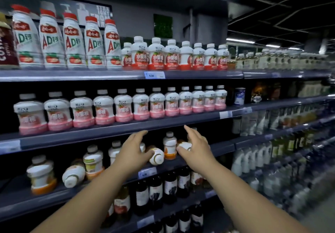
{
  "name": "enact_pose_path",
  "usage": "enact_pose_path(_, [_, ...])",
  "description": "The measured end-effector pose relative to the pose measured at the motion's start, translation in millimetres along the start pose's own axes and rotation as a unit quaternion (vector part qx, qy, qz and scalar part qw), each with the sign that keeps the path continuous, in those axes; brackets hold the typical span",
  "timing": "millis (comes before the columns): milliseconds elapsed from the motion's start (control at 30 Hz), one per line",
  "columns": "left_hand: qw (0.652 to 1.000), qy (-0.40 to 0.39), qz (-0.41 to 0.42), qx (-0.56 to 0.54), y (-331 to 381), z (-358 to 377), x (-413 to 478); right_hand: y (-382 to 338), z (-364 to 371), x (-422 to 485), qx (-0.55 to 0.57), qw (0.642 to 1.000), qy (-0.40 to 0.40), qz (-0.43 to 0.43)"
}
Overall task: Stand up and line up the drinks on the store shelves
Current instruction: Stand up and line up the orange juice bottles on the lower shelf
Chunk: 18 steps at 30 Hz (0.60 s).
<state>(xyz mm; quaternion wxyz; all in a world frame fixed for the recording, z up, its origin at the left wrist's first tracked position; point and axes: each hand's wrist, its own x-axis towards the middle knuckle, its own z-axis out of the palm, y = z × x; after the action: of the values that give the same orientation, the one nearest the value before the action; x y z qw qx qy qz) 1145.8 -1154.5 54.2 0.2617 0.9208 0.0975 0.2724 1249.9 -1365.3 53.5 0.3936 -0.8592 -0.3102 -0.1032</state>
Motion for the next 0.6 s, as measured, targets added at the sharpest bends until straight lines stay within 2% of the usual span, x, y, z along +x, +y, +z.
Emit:
enact_pose_path(333, [0.997,0.005,-0.064,-0.041,88,126,-11,124,-57,-4,-0.007,0.998,-0.061,-0.026])
enact_pose_path(600, [0.995,-0.021,-0.086,-0.046,78,194,19,188,-42,33,0.013,0.993,-0.113,0.003])
